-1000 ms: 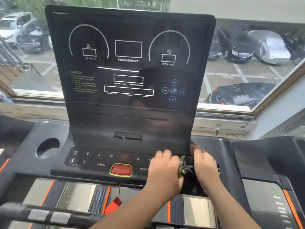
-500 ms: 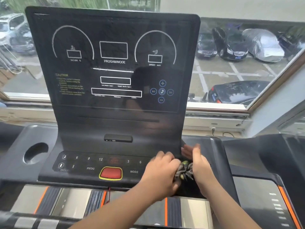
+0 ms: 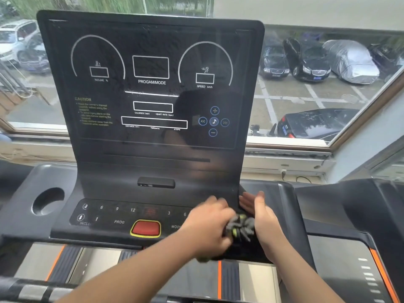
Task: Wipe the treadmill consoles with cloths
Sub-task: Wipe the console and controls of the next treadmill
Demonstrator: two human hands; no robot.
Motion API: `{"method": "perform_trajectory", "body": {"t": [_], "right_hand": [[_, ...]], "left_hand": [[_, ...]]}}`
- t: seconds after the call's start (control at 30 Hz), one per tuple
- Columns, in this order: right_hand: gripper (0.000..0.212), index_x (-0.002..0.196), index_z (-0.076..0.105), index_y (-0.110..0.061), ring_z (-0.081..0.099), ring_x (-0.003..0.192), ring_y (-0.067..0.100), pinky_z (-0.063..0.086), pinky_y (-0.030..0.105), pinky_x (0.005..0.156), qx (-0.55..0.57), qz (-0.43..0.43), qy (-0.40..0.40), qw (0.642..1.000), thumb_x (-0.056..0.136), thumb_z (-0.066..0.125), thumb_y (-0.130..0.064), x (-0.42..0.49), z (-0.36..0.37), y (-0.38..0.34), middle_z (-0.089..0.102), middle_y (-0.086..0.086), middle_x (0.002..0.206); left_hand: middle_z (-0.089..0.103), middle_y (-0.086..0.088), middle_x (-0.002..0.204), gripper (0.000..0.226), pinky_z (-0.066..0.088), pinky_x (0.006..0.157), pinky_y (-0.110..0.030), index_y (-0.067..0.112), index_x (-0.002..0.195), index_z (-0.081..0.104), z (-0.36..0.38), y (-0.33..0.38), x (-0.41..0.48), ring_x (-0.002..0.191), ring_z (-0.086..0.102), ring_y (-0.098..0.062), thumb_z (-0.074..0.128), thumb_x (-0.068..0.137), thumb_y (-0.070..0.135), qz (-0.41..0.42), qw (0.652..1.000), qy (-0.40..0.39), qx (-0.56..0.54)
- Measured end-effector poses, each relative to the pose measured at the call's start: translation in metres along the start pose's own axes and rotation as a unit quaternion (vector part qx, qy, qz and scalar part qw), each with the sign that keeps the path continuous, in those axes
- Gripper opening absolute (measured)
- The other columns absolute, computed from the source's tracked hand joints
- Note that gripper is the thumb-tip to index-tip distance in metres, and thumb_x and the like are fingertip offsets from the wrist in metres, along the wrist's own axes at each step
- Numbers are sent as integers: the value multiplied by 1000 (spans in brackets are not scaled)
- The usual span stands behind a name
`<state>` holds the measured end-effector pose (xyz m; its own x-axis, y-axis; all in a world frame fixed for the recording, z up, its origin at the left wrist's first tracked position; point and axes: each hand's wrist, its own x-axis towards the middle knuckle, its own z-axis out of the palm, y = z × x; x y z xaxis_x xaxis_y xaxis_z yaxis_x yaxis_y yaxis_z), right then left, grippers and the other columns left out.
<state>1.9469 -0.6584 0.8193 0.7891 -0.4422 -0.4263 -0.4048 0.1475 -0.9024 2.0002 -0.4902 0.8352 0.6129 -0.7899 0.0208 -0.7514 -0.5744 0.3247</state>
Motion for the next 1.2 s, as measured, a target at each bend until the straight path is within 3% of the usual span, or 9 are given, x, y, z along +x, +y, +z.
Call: {"method": "perform_trajectory", "body": {"t": [0.17, 0.33, 0.5, 0.6, 0.7, 0.8, 0.93, 1.03, 1.2], "right_hand": [[59, 148, 54, -17, 60, 131, 11, 48, 26, 104, -10, -8, -26, 1000, 112, 21, -51, -5, -1, 1, 66, -6, 134], [65, 125, 70, -34, 66, 120, 15, 49, 41, 111, -61, -2, 8, 998, 102, 23, -73, -3, -1, 3, 74, -6, 122], [60, 135, 64, -13, 65, 123, 16, 47, 33, 107, -13, -18, 21, 1000, 111, 24, -51, -2, 4, -2, 71, 4, 131], [60, 144, 56, -7, 62, 128, 20, 49, 36, 106, -11, -15, 16, 1000, 113, 24, -46, -4, 7, -3, 66, 8, 137], [58, 146, 54, -7, 61, 127, 18, 49, 33, 103, -19, -13, 14, 1000, 113, 24, -44, -5, 8, -5, 65, 8, 138], [56, 143, 57, -7, 61, 127, 19, 48, 31, 102, -14, -9, 18, 1000, 113, 25, -42, -6, 9, -7, 65, 7, 136], [49, 137, 59, -18, 60, 126, 13, 47, 30, 107, -29, -12, 12, 999, 113, 26, -44, -11, 11, -5, 67, -4, 129], [46, 136, 60, -18, 60, 122, 11, 47, 26, 102, -44, -8, 26, 999, 114, 27, -43, -10, 12, -6, 67, -10, 119], [44, 102, 67, -36, 66, 107, 11, 51, 25, 85, -77, 17, 36, 996, 112, 26, -49, -10, 10, -17, 72, -6, 108]], "left_hand": [[59, -4, 117, 48, 53, 78, -44, 19, 120, 64, -1, -31, 36, 99, 51, -32, 75, 74, 21, -131, 981, 123, 77], [55, 2, 119, 47, 49, 92, -38, 25, 121, 61, 13, 3, 17, 108, 46, -27, 61, 77, 41, -149, 985, 90, 8], [56, 2, 90, 27, 49, 79, -36, 23, 82, 56, 25, 18, -20, 87, 48, -27, 56, 67, 45, -116, 986, 85, -79], [45, 5, 76, 25, 46, 73, -39, 23, 66, 38, 24, 25, -39, 75, 41, -24, 53, 67, 42, -50, 994, 3, -95], [47, 1, 70, 29, 45, 67, -34, 14, 65, 41, -2, 21, -42, 74, 47, -26, 52, 68, 41, -68, 988, -73, -117], [52, 0, 70, 26, 37, 63, -31, 16, 62, 42, -34, 4, -24, 78, 57, -30, 51, 66, 40, -162, 970, 37, -175], [57, 1, 95, 25, 47, 75, -35, 23, 88, 59, -55, -28, 21, 92, 50, -25, 59, 73, 43, -212, 956, 194, -53], [53, 3, 119, 43, 50, 90, -42, 26, 122, 60, -31, -32, 28, 108, 46, -28, 61, 82, 42, -205, 972, 116, 9], [54, 4, 115, 37, 47, 90, -38, 27, 112, 60, -3, 4, 19, 106, 43, -24, 53, 80, 46, -198, 978, 37, -52]]}}
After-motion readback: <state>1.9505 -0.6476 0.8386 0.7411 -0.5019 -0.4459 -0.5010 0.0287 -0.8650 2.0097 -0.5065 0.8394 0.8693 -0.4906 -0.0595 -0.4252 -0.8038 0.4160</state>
